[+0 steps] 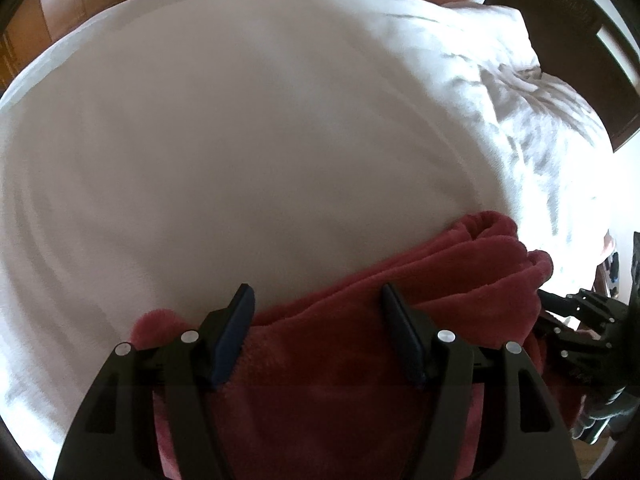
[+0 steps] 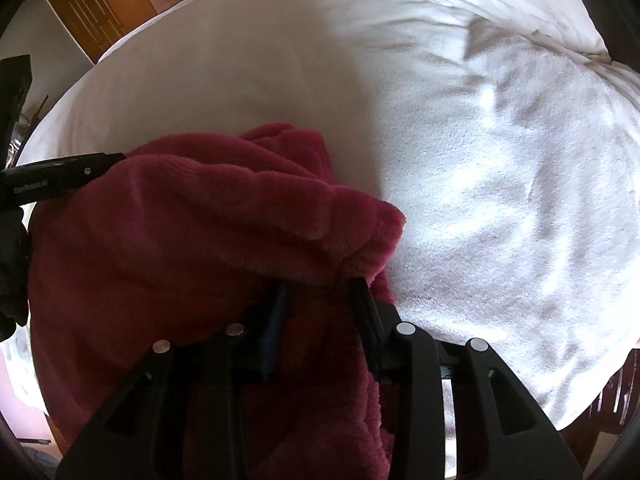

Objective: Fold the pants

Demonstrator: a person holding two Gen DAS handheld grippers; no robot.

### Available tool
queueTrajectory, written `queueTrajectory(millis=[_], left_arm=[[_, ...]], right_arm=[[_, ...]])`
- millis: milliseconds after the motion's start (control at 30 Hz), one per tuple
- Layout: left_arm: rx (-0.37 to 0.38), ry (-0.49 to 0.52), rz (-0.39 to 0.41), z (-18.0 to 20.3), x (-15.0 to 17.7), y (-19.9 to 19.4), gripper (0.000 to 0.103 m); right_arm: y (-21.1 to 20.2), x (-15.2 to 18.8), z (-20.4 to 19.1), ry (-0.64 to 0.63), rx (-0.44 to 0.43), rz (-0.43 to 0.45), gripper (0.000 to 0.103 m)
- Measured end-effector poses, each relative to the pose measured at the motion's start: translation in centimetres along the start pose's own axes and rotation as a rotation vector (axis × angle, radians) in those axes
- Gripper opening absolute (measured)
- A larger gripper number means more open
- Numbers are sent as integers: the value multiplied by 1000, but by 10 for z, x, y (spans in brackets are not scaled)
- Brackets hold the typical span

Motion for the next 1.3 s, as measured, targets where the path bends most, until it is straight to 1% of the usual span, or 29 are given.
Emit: queueTrajectory(millis=[33, 67, 100, 200, 367, 400, 500, 600, 767, 900, 967, 1000, 1033, 1133, 1300], left_arm=[[-4, -3, 1, 1, 0, -4, 66], [-12, -6, 4, 3, -1, -9, 66], [-17, -6, 7, 4, -1, -14, 65], [-50, 8, 20, 8, 1, -29, 65], [-90, 43, 42, 15, 6, -54, 65], [-81, 44, 31, 17, 8, -59, 65], [-97, 45, 35, 16, 10, -72, 65], [-111, 46, 42, 15, 13, -84, 65], [-131, 57, 40, 16, 18, -97, 65], [-126, 49, 35, 13, 22, -101, 66], [-127, 39, 26, 10, 25, -101, 71], [-126, 36, 25, 9, 27, -102, 75], [-126, 32, 22, 7, 28, -102, 75], [-128, 27, 11, 3, 33, -102, 75], [-124, 9, 2, -2, 37, -104, 77]], right_arm=[[-2, 1, 6, 3, 14, -8, 61], [-3, 1, 15, 21, 40, -26, 72], [-3, 2, 24, 68, 44, -39, 82], [-5, 4, 33, 137, -15, -54, 82], [-19, 1, 30, 113, -12, -35, 82], [-21, 1, 29, 119, -15, -32, 82], [-36, 2, 28, 147, -34, -15, 82], [-46, -1, 35, 186, -70, -5, 82], [-53, -4, 44, 268, -173, -18, 82], [-46, 0, 48, 335, -280, -57, 82], [-41, 3, 50, 352, -323, -77, 82], [-37, 4, 49, 349, -340, -82, 84], [-36, 5, 49, 340, -342, -79, 87], [-33, 8, 43, 293, -327, -82, 89], [-22, 7, 36, 269, -309, -104, 89]])
Point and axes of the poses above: each gripper's, at about its wrist camera, not at the fingertips, and y roughly the way its jaws point, z to its right, x to its underside, the point moved 6 cm from there along y, roughly the way its jaws point
